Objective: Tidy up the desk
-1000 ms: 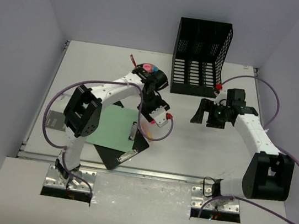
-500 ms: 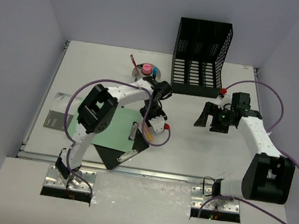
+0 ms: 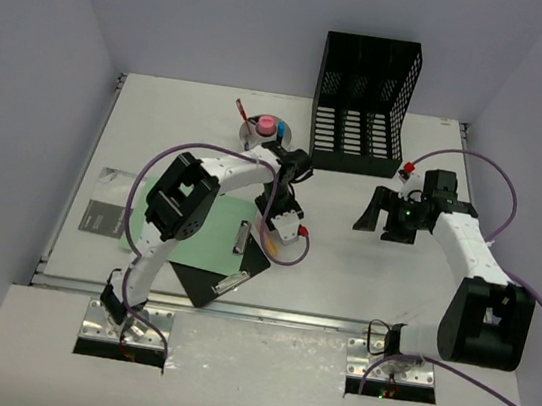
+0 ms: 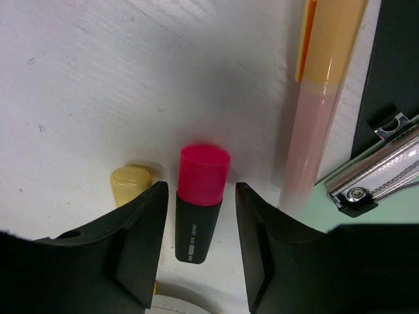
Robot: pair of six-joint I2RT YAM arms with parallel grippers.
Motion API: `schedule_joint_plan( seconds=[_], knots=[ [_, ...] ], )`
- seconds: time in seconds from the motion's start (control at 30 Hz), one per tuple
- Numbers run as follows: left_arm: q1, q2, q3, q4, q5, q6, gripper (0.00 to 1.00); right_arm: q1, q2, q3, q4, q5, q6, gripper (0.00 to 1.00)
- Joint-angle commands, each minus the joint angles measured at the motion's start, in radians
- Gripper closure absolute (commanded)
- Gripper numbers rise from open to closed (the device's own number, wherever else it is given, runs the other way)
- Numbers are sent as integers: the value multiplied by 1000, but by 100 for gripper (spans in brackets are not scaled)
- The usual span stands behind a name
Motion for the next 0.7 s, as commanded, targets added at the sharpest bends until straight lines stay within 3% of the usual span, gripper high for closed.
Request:
schedule_joint_plan(
  seconds=[0.0,0.33,0.43,0.63,0.67],
  knots=[
    [-11,-16,-24,7,8,36,56,-10,-15,1,13,-13,-16,6],
    [-44,-21,-85,12,-35,45,67,-18,-4,5,10,-15,-9,6],
    [-45,-30,-76,29,-40,27,83,-19,-6,8,7,-18,-5,6],
    [-44,-117,8,30,-15,-33,98,-21,-17,13,-4,-32,8,6],
    [-44,-135,54,27,39,-79,100,-19,-18,13,-4,-36,8,6]
  ],
)
